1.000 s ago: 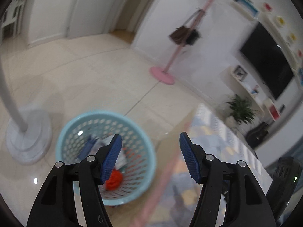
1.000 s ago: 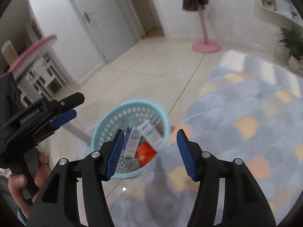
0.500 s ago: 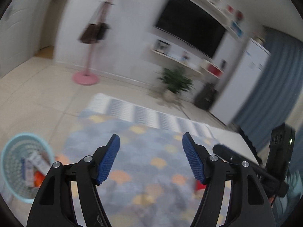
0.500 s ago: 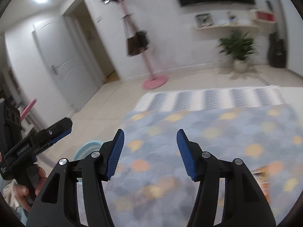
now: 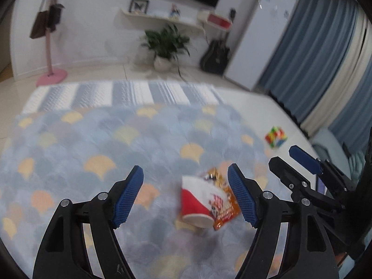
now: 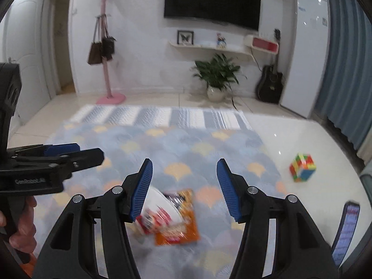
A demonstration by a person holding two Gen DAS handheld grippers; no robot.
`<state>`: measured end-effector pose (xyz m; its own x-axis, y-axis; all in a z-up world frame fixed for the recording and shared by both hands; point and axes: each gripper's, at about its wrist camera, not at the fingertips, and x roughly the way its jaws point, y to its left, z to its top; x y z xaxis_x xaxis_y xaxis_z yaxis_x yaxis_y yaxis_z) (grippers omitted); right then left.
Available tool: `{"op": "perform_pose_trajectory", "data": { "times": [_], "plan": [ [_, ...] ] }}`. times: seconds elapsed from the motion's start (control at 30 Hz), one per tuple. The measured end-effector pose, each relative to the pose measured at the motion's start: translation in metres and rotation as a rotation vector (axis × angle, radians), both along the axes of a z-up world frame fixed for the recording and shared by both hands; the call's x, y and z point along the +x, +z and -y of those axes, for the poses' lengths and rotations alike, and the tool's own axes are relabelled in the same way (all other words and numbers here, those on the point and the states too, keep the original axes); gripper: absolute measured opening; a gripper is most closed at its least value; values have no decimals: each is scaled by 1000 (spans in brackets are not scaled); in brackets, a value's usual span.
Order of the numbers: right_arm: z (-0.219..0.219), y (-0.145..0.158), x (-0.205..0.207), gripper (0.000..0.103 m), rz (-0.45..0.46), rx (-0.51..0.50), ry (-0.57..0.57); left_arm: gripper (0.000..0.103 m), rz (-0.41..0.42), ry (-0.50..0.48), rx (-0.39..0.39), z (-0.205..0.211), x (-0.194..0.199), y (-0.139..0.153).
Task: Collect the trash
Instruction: 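Grasp the red-white paper cup with left tool while right tool grasps orange snack bag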
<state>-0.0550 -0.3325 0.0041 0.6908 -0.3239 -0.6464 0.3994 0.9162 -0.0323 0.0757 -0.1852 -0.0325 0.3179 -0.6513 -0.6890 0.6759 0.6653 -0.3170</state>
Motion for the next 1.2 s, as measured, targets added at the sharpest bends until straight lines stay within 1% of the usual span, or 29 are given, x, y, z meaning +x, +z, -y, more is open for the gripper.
{"op": "perform_pose_trajectory", "data": {
  "times": [0.13,0.2,0.23,0.3,0.37,0.43,0.5,0.57,0.6,0.67,0.7,0.87,0.93,1.0,1.07,1.2],
  "plan": [
    [32,-37,-8,54,-32,128,-36,73,-79,-47,42,15,2,-30],
    [38,-50,-8,53,-47,166,-36,73,-143,-78,71,25,3,-47],
    [42,-59,-8,52,-58,184,-43,73,-163,-91,76,27,3,-51],
    [44,-67,-8,52,-65,217,-45,73,-204,-122,92,34,2,-62],
    [46,-74,-9,51,-72,245,-52,73,-229,-139,96,36,-1,-70],
    [48,-80,-11,51,-83,261,-60,71,-248,-149,113,40,-4,-76],
    [50,-83,-13,50,-88,283,-63,69,-238,-152,132,44,-7,-77],
    [52,-87,-14,50,-93,308,-61,62,-234,-156,162,49,-8,-80],
    [53,-89,-14,50,-97,316,-59,61,-238,-160,174,50,-9,-82],
    [53,-94,-12,50,-112,333,-52,61,-249,-166,189,53,-10,-86],
    [52,-96,-11,50,-118,338,-50,58,-255,-164,182,53,-10,-88],
    [48,-101,-6,50,-134,363,-33,56,-228,-133,162,47,-9,-84],
    [46,-100,-4,50,-134,364,-29,56,-246,-119,121,39,-5,-80],
    [45,-99,-1,50,-136,364,-26,56,-281,-109,47,25,3,-74],
    [42,-101,3,50,-145,373,-16,56,-274,-85,23,15,7,-68],
    [36,-114,17,50,-192,389,-4,56,-269,-32,-16,-9,20,-60]
  ]
}}
